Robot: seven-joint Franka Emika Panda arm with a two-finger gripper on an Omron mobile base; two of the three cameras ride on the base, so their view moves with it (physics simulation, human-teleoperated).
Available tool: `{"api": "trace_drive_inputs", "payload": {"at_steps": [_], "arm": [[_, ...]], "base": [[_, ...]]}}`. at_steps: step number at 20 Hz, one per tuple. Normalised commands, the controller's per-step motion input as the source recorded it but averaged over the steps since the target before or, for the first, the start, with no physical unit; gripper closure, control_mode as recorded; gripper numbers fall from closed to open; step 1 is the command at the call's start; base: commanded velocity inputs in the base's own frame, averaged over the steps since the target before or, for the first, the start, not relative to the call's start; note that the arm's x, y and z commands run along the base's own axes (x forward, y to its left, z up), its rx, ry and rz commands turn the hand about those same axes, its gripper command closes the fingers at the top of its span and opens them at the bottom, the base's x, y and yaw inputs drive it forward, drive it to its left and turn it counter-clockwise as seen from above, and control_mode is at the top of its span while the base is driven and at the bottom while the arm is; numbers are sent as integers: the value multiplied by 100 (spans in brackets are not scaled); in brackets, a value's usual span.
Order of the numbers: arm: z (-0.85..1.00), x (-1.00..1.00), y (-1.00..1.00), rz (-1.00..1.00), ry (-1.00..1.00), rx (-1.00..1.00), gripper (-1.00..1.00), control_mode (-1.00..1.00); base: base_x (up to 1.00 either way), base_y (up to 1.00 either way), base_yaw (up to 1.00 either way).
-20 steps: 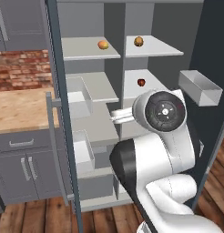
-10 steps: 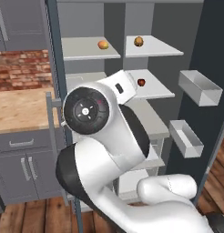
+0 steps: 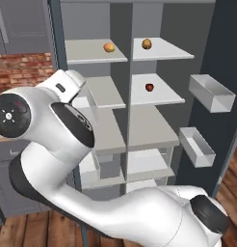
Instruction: Pick up the frozen chicken drumstick from the freezer, place it on any shelf in the fridge, and close the fridge and freezer doors when done.
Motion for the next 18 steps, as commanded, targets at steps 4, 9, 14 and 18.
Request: {"api": "trace_drive_inputs", "payload": {"at_steps": [4,9,14,18], "arm": [[-21,99,62,10,1,-11,-100,-100],[-7,98,30,9,0,-16,-100,-100],[-2,74,0,0,0,-13,-100,-100],[0,12,-33,0,-2,-10,-100,-100]], "base": [[0,0,0],[0,0,0],[0,0,0],[0,0,0]]}}
